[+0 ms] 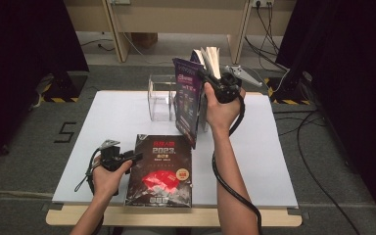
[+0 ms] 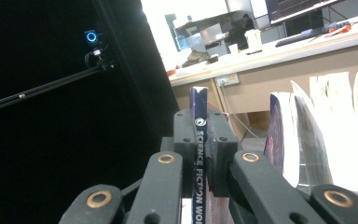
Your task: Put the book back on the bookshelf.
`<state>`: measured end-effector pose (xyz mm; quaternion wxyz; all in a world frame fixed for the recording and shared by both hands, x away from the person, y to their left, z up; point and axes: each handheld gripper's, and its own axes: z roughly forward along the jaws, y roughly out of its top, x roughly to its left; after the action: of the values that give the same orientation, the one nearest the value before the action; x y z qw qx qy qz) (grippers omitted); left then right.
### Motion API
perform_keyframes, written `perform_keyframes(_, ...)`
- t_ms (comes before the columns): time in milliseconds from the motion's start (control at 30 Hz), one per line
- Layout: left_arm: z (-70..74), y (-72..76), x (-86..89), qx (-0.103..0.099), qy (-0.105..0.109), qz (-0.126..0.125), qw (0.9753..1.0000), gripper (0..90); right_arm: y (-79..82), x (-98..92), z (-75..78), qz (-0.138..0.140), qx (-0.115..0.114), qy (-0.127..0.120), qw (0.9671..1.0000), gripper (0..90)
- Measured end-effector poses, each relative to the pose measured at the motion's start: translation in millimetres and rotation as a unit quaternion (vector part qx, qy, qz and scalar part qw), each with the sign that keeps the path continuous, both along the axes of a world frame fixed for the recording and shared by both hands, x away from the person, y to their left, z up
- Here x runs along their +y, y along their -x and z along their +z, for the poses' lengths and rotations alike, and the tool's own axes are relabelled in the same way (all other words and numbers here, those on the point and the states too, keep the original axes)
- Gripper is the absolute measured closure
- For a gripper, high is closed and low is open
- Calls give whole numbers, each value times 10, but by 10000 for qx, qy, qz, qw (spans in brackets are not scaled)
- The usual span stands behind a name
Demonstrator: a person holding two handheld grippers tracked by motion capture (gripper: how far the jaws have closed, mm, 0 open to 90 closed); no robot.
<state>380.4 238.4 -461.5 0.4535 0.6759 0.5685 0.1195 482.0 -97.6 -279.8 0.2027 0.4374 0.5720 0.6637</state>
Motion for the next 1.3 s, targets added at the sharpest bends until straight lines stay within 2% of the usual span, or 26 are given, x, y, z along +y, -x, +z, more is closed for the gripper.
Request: perform_keyframes(1300,-2,-3,-22,12,33,-43,10000,525,-227,66,64,-153,7,-38,9999,850)
